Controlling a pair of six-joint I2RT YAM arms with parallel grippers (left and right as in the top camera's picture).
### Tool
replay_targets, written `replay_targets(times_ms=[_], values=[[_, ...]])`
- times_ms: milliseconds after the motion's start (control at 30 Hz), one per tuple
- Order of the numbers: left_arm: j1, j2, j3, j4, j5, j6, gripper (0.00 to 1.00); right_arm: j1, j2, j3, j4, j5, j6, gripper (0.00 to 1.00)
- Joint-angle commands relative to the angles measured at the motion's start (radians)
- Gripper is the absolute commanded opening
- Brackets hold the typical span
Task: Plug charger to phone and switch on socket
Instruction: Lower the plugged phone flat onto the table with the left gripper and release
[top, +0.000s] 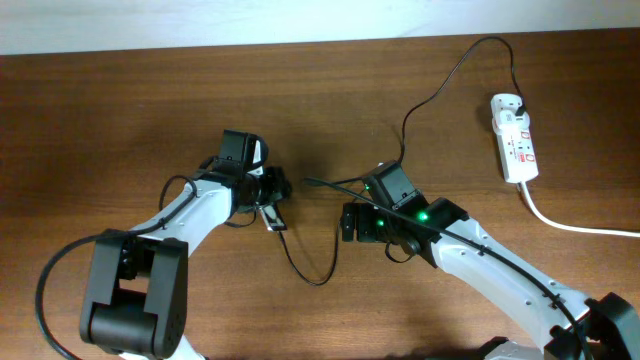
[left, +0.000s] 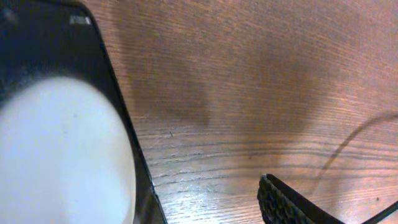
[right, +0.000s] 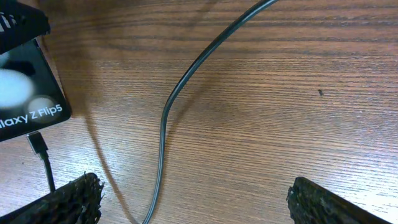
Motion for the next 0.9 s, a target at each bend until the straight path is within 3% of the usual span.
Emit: replay_targets(times_ms=[0,100,233,300,500,567,767,867], values=[[-0.003,0.008,0.003,0.005,-0.003,0.011,0.73,-0.002,-0.008,0.004,-0.001,0.019,-0.003,0.99],[-0.003,0.008,0.003,-0.011,-0.002,0.011,0.79,-0.002,-0.008,0.004,-0.001,0.019,-0.003,0.99],[-0.003,0.008,0.003,-0.036,-0.002,0.011,0.77,-0.002,-0.008,0.004,-0.001,0.019,-0.003,0.99],[-0.003,0.008,0.003,-0.040,-0.002,0.011,0.72,-0.002,-0.008,0.004,-0.001,0.019,-0.003,0.99],[-0.003,0.008,0.003,-0.031,-0.002,0.011,0.73,-0.002,-0.008,0.004,-0.001,0.019,-0.003,0.99],[-0.003,0.008,0.003,0.002,-0.002,0.011,0.78,-0.002,-0.008,0.004,-0.001,0.019,-0.003,0.99],[0.000,0.008,0.004,0.006,-0.003,0.011,0.77,-0.002,-0.008,0.004,-0.001,0.019,-0.003,0.99],[0.063,0.005,0.006,0.005,-0.005,0.011,0.75,-0.002,-0.008,0.004,0.000,0.019,-0.003,0.99]])
